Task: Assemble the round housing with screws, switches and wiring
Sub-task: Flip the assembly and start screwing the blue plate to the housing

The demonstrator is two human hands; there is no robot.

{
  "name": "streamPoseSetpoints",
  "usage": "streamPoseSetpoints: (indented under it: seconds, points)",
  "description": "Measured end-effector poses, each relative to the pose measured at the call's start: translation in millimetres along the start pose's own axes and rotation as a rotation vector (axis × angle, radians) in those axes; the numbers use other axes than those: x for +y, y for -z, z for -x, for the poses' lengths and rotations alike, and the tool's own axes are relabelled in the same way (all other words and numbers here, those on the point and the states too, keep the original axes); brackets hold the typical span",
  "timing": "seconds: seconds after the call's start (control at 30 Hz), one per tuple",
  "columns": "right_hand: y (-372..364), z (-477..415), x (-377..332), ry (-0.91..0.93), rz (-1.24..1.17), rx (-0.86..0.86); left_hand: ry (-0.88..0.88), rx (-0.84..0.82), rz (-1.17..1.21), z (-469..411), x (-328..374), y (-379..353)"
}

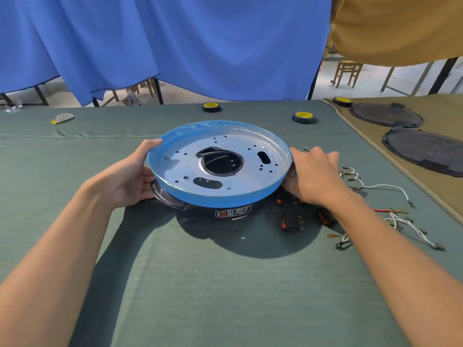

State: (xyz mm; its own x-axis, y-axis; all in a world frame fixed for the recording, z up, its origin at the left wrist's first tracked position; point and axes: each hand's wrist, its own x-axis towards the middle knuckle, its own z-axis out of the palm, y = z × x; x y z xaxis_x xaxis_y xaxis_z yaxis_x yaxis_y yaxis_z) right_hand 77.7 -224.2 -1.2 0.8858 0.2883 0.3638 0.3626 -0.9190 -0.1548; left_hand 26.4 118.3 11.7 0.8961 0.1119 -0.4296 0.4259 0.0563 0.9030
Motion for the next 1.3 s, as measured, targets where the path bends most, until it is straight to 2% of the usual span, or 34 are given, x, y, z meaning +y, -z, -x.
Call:
streamPoseSetpoints:
  seconds: [0.13, 0.27, 0.33, 0.57, 0.73, 0.9, 1.1, 1.17, 1.3]
  points:
    - [-1.0, 3.0, -2.8, -0.004, 0.103, 0.072, -0.004, 0.012, 0.023, 1.4, 0.2, -0.6]
    - [-0.3, 4.0, -5.0, -0.011, 0.219, 0.056, 0.005, 0.023, 0.043, 1.0, 0.3, -0.8]
    - [-2.4, 2.9, -5.2, -0.033, 0.203, 0.074, 0.004, 0.023, 0.05, 1.2, 0.0, -1.4]
    - [1.8, -0.6, 6.3, -0.279, -0.114, 0.383, -0.008, 0.011, 0.05, -0.1, -2.1, -0.2]
    - [20.7, 0.9, 4.2, -0.299, -0.48, 0.499, 0.001, -0.001, 0.048, -0.1, -2.2, -0.8]
    - [43.3, -5.3, -21.0, -0.213, -0.82, 0.413, 0.059, -0.05, 0.026, 4.8, 5.0, 0.0]
    - [56.0, -17.2, -69.6, -0.031, -0.889, 0.306, 0.084, -0.075, -0.297, 18.3, 26.6, 2.6]
    - [58.3, -20.6, -84.9, -0.017, -0.981, 0.266, 0.047, -0.067, -0.41, 22.6, 30.7, -0.4]
    - [60.0, -27.3, -113.0, -0.045, -1.22, 0.186, 0.014, -0.034, -0.463, 22.3, 19.8, -1.8]
